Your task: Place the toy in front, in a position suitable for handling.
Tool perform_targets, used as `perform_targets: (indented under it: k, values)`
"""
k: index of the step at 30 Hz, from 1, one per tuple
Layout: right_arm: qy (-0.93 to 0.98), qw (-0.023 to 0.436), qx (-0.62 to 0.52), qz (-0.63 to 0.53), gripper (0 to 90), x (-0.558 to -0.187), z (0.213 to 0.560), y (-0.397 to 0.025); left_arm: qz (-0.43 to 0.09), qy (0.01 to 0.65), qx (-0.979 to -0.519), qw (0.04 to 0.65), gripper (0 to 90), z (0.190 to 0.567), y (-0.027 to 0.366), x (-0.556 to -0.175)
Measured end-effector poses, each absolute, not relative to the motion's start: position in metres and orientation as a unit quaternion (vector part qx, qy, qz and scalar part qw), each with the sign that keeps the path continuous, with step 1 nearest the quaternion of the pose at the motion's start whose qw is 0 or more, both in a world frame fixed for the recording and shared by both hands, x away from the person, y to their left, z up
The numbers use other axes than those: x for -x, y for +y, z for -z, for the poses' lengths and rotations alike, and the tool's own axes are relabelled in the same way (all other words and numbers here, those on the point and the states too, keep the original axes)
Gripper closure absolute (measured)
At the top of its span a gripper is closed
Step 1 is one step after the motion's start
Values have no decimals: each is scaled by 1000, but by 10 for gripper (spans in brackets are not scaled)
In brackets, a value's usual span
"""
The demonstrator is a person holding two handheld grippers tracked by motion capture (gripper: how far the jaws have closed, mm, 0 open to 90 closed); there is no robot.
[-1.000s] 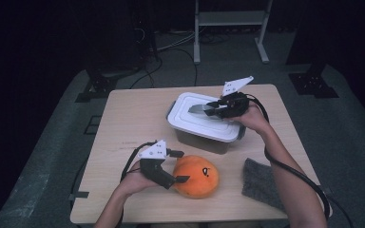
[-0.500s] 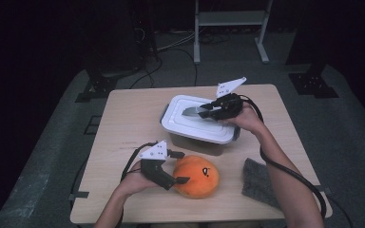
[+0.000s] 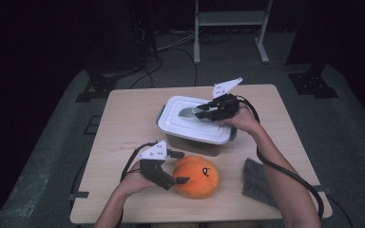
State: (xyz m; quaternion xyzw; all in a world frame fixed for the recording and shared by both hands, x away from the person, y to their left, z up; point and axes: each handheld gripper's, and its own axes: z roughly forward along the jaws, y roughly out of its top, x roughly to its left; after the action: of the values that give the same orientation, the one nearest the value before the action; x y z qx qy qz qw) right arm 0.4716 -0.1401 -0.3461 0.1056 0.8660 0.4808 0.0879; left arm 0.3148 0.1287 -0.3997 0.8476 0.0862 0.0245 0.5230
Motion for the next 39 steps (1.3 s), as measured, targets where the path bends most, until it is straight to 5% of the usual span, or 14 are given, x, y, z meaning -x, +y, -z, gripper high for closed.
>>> perform_targets:
  k: [23, 39]
  values:
    - [853, 103, -118, -497, 657, -462, 323, -149, -36, 96, -841, 531, 119, 396, 138, -316]
    - [841, 135, -138, -506, 656, -411, 294, -221, -49, 111, -839, 531, 98, 395, 147, -319]
